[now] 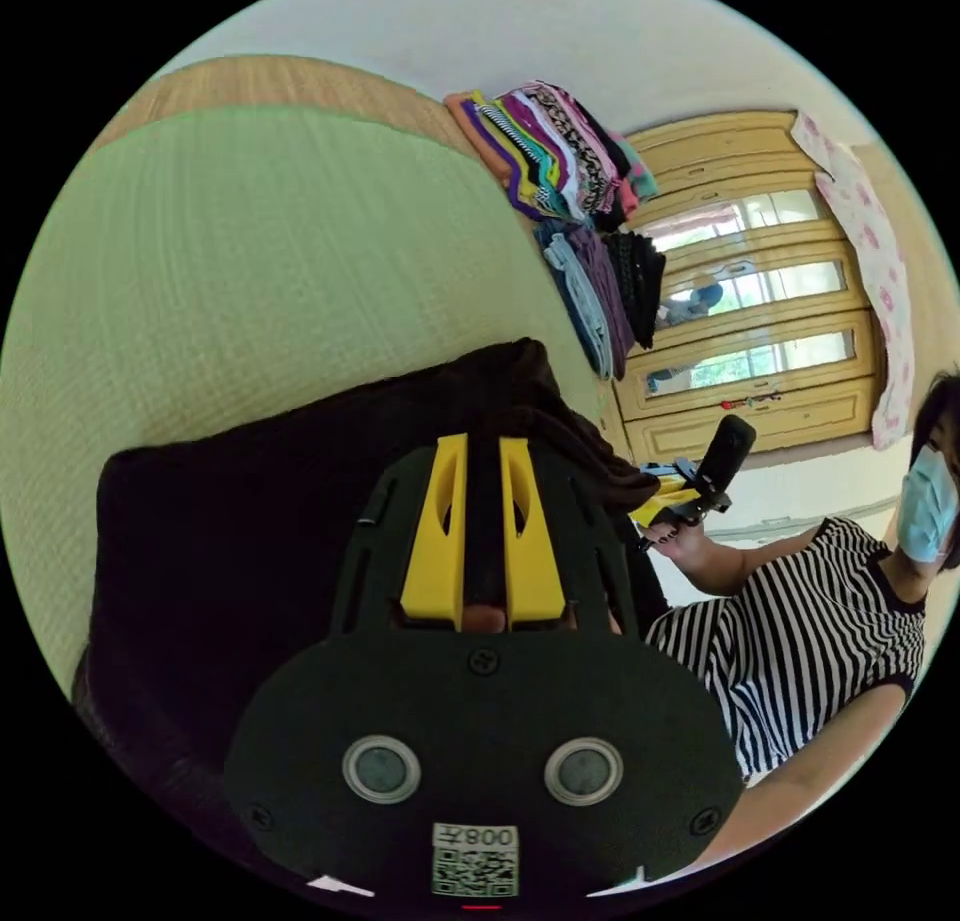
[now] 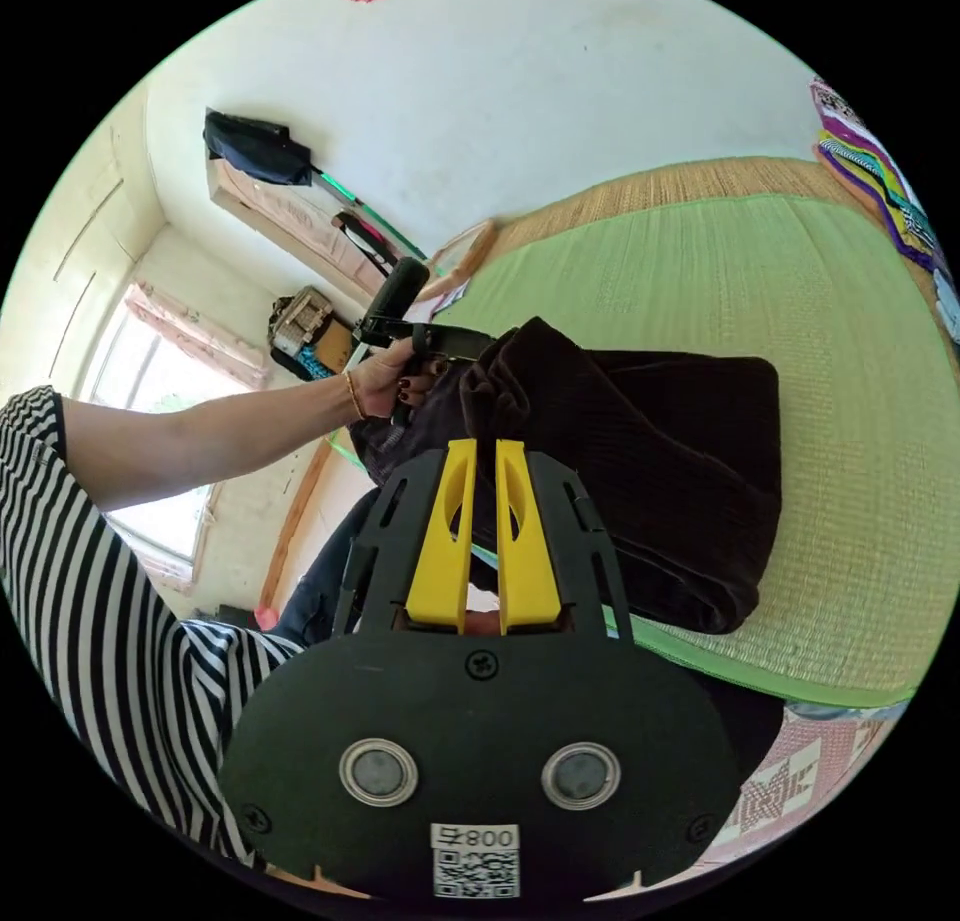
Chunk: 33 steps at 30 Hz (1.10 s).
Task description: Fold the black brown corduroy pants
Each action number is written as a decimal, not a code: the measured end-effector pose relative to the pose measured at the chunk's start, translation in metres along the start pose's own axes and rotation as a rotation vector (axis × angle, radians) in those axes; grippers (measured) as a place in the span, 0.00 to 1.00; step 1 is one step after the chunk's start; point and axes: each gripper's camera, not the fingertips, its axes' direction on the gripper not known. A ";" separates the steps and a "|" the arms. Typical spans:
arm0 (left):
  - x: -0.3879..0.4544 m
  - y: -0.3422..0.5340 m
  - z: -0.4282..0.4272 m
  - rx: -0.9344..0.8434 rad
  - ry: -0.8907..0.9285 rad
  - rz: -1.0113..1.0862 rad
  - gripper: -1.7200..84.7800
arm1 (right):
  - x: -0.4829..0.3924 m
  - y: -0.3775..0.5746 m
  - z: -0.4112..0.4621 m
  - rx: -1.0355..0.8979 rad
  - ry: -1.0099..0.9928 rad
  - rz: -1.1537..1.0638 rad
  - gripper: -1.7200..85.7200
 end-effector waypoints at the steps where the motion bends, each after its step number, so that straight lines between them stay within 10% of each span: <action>1: -0.018 0.016 -0.003 0.019 0.024 -0.065 0.10 | 0.000 -0.001 0.020 -0.046 0.022 0.003 0.06; 12: -0.081 0.103 0.003 0.155 0.360 -0.261 0.18 | -0.010 -0.011 0.104 -0.186 0.096 -0.048 0.06; 33: -0.083 0.147 -0.011 0.086 0.039 -0.224 0.09 | 0.009 -0.038 0.095 -0.183 0.072 -0.076 0.02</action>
